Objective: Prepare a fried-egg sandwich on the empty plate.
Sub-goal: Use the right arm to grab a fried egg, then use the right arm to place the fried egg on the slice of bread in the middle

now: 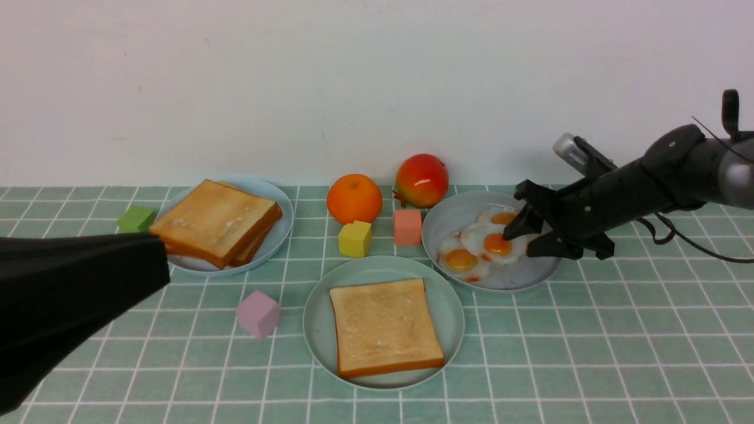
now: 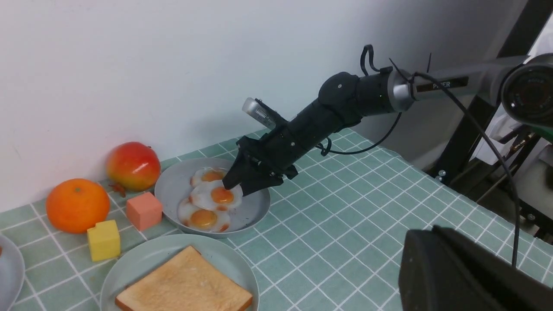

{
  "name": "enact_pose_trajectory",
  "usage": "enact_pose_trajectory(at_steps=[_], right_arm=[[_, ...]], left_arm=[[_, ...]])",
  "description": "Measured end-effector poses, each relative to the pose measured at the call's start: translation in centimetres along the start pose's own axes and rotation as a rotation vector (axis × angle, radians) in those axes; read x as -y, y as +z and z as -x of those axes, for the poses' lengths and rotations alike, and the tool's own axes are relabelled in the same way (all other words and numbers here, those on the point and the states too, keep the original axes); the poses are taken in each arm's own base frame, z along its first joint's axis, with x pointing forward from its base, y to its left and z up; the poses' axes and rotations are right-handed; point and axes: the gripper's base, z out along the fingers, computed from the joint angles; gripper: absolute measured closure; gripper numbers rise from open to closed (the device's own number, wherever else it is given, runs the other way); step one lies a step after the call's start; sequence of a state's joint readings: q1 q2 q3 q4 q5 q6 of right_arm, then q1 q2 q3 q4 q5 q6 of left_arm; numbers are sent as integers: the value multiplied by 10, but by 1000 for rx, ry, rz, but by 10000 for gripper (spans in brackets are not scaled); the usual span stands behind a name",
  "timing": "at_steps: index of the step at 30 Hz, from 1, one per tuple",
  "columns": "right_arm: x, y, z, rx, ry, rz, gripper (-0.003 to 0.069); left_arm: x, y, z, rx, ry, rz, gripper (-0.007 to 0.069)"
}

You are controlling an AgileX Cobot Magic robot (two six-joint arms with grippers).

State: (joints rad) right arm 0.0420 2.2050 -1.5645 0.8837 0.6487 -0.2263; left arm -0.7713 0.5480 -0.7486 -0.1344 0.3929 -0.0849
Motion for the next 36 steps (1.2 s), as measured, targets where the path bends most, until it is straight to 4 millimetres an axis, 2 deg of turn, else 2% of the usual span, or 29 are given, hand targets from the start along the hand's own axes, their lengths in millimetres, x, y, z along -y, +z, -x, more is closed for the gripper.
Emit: enact_pose_trajectory(at_steps=[10, 16, 17, 19, 25, 28, 31, 33, 36], right_arm=[[1, 4, 1, 4, 25, 14, 284], [2, 6, 1, 7, 15, 16, 398], [2, 6, 1, 7, 12, 15, 445], [3, 7, 1, 4, 13, 16, 494], [0, 4, 1, 2, 7, 22, 513], [-7, -6, 2, 4, -27, 36, 534], [-25, -28, 3, 5, -94, 70, 587], [-32, -40, 2, 2, -132, 80, 588], [-55, -76, -3, -20, -228, 102, 588]], left_arm=[[0, 0, 0, 0, -2, -1, 638], [0, 0, 0, 0, -2, -1, 638], [0, 0, 0, -2, -2, -1, 638], [0, 0, 0, -5, -2, 0, 638], [0, 0, -4, -47, -3, 3, 638], [0, 0, -6, -69, -3, 5, 638], [-1, 0, -9, -99, 0, 8, 638], [-1, -1, -10, -108, 4, 11, 638], [-3, -1, -12, -130, 32, 27, 638]])
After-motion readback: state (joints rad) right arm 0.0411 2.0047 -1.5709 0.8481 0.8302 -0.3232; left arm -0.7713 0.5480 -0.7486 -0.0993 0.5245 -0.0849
